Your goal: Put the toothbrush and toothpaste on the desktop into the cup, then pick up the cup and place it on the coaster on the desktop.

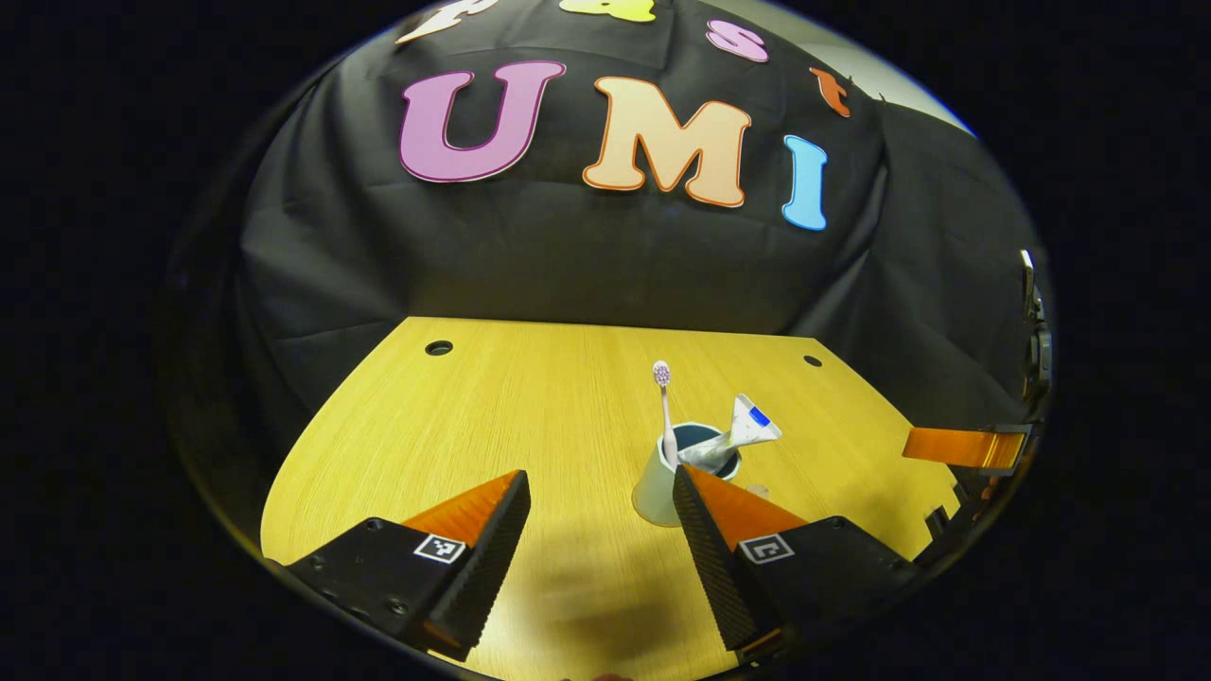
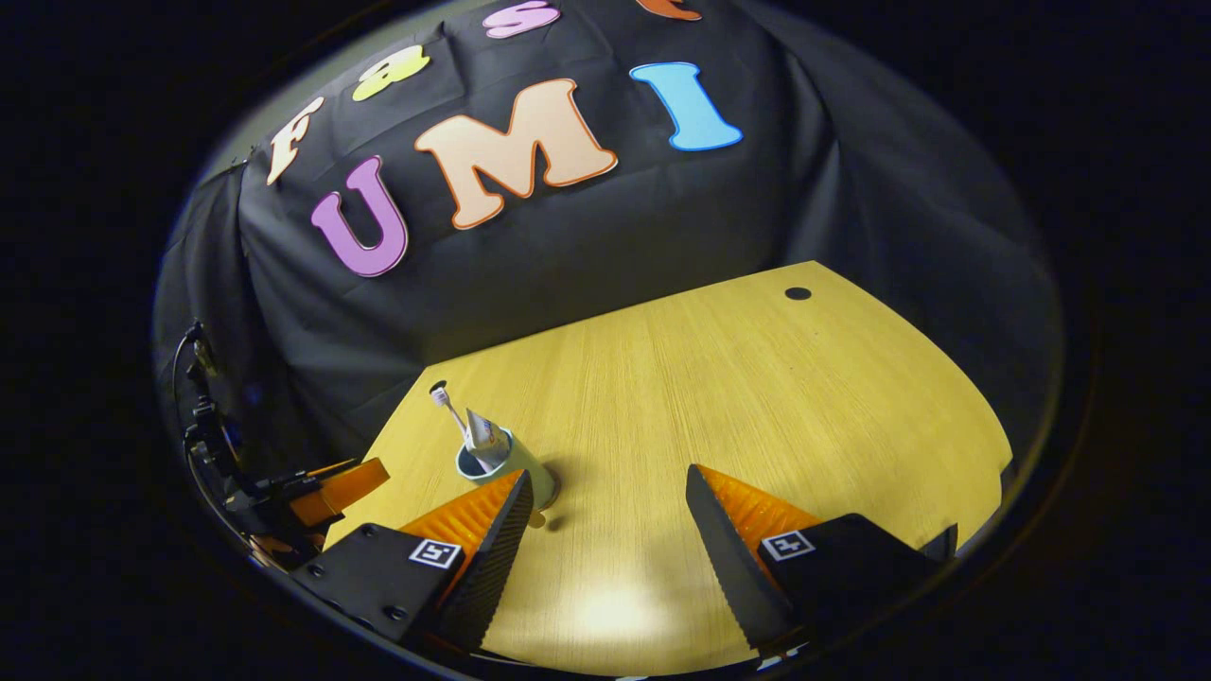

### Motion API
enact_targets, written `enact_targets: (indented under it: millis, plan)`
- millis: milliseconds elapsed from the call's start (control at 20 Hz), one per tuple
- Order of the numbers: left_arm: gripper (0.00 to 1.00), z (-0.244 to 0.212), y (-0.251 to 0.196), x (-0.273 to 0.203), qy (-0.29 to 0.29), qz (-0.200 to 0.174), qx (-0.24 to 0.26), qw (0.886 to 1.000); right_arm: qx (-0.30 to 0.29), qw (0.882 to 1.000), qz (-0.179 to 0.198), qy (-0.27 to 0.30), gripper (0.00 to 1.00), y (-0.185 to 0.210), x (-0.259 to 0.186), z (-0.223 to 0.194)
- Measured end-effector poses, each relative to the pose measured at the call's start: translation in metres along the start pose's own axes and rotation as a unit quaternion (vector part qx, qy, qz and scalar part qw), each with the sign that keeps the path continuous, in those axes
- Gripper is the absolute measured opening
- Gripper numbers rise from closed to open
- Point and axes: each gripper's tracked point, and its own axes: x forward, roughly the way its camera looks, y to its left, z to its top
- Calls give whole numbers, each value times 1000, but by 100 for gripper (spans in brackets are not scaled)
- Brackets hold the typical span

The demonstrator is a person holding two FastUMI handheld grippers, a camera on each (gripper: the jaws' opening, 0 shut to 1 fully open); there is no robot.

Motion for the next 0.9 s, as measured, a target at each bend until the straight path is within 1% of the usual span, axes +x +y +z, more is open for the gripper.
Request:
enact_targets:
  millis: [150, 400, 850, 900]
  plan:
    - [88, 3, 0, -2, -3, 0, 6, 1000, 1, 1000, -4, -3, 99, -4, -2, -4]
    - [88, 0, -1, -5, 2, -1, 12, 1000, 1, 1000, -1, -2, 99, 3, 2, -10]
    - [89, -4, -5, -4, 6, 2, 3, 1000, 6, 1000, -3, -3, 99, 0, -2, -8]
    - [89, -5, -6, -4, 7, 2, 2, 1000, 7, 1000, -4, -3, 94, -1, -1, -8]
